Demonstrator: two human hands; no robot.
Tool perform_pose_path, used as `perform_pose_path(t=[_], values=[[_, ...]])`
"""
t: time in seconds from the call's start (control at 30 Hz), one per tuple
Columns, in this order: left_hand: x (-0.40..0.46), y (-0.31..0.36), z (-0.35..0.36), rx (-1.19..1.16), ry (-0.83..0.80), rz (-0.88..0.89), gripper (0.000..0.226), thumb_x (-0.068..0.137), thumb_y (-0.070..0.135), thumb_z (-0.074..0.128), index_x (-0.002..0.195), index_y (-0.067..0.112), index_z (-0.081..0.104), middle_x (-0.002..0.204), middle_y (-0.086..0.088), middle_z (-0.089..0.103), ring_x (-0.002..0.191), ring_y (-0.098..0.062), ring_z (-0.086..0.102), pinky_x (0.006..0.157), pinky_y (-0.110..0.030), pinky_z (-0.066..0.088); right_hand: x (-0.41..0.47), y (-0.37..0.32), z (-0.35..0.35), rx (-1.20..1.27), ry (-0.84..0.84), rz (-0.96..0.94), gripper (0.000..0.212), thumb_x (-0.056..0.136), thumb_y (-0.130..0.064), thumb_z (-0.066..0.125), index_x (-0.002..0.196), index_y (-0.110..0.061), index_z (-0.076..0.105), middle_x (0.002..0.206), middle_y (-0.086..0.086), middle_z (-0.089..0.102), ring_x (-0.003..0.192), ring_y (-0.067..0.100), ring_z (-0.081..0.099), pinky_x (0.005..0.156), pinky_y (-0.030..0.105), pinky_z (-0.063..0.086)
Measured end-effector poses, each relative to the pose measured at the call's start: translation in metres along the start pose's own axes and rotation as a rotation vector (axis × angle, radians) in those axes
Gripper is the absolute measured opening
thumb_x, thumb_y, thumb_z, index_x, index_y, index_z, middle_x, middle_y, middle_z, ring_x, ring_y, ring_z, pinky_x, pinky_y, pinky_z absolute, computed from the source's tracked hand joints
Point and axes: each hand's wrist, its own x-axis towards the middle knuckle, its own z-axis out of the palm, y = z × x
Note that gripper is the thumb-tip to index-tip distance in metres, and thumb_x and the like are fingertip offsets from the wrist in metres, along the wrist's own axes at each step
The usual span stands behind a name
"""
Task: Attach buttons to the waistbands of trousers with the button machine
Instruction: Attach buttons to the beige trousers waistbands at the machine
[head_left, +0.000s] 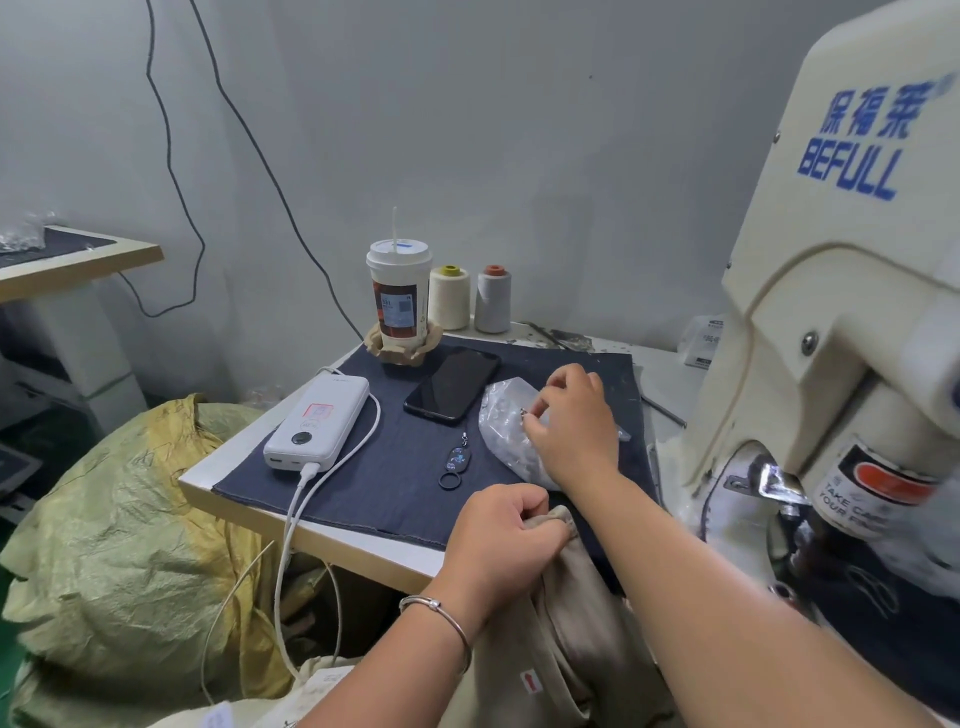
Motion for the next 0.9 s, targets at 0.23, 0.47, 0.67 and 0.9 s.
perform_pose_path(t=[0.23,0.47,0.67,0.9], values=[[0.002,-0.004,0.000,-0.091,-0.040,-0.009,0.029,0.066,0.032,0.056,0.069,0.004,0.063,0.060,0.001,0.046,0.061,-0.010,0.038,0.059,-0.031,0.034,-0.079,-0.017,-0.057,0.212,0.205,-0.107,0.010,0.081,-0.013,0.069,0.074,-0.008,0.064,0.108,0.006,0.056,0.101,0.023,0.050,0.072,0.025,0.039],[-0.005,0.001,0.001,-0.042,0.009,0.002,0.037,0.066,0.036,0.062,0.051,0.020,0.032,0.052,0.008,0.026,0.054,-0.010,0.027,0.055,-0.031,0.025,-0.190,0.013,-0.127,0.195,0.248,-0.226,0.010,0.082,-0.021,0.065,0.075,-0.014,0.063,0.111,0.003,0.056,0.098,0.015,0.048,0.079,0.023,0.042],[-0.003,0.001,0.004,-0.005,0.003,-0.027,0.046,0.082,0.016,0.069,0.052,0.019,0.035,0.053,0.000,0.033,0.051,-0.010,0.029,0.057,-0.031,0.026,-0.236,0.110,-0.171,-0.049,0.273,-0.076,0.014,0.074,-0.013,0.078,0.070,-0.012,0.064,0.103,0.001,0.058,0.093,0.011,0.050,0.068,0.019,0.047],[-0.004,0.007,0.007,0.009,-0.013,-0.026,0.034,0.064,0.035,0.062,0.049,0.018,0.036,0.054,-0.004,0.037,0.055,-0.015,0.029,0.058,-0.033,0.024,-0.202,0.190,-0.192,-0.311,0.104,0.022,0.018,0.067,-0.006,0.083,0.067,-0.007,0.065,0.090,0.005,0.060,0.080,0.024,0.060,0.051,0.021,0.040]])
